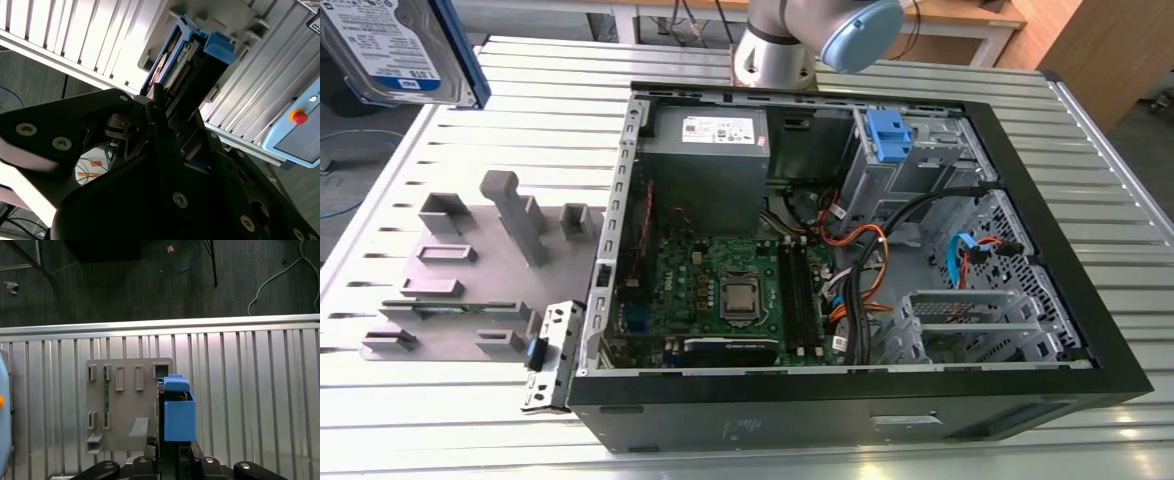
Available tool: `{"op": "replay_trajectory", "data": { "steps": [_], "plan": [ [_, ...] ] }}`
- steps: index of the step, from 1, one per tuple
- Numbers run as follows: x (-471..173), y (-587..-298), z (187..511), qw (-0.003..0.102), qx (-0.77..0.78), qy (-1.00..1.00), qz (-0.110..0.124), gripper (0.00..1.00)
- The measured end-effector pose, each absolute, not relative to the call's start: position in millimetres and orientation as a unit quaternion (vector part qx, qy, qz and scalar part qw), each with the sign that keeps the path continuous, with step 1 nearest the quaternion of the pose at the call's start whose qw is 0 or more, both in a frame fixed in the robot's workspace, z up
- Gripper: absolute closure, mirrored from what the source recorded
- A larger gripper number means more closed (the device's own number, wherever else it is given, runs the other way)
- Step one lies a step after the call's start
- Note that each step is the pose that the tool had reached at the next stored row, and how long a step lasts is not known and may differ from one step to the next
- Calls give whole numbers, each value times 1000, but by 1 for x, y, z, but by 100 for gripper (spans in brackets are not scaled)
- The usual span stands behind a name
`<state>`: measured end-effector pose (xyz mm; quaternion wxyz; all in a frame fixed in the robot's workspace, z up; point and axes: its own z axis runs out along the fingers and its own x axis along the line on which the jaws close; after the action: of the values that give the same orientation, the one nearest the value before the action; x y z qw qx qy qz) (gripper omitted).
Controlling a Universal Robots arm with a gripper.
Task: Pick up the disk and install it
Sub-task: 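Pick up the disk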
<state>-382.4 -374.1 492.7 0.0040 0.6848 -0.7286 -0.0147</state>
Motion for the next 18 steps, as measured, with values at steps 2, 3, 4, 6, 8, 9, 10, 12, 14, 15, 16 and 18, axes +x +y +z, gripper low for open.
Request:
{"op": "replay_trajectory", "data": {
  "steps": [2,3,4,6,8,9,10,12,14,15,16,18],
  "plan": [
    [-381,-374,493,4,685,-729,-15,65],
    [-380,-374,493,4,685,-729,-15,65],
    [-380,-374,493,4,685,-729,-15,65],
    [-379,-374,493,4,685,-729,-15,65],
    [-379,-374,493,4,685,-729,-15,65],
    [-379,-374,493,4,685,-729,-15,65],
    [-379,-374,493,4,685,-729,-15,65],
    [-378,-374,493,4,685,-729,-15,65],
    [-377,-374,493,4,685,-729,-15,65],
    [-376,-374,493,4,685,-729,-15,65],
    [-376,-374,493,4,685,-729,-15,65],
    [-374,-374,493,4,685,-729,-15,65]
  ]
}}
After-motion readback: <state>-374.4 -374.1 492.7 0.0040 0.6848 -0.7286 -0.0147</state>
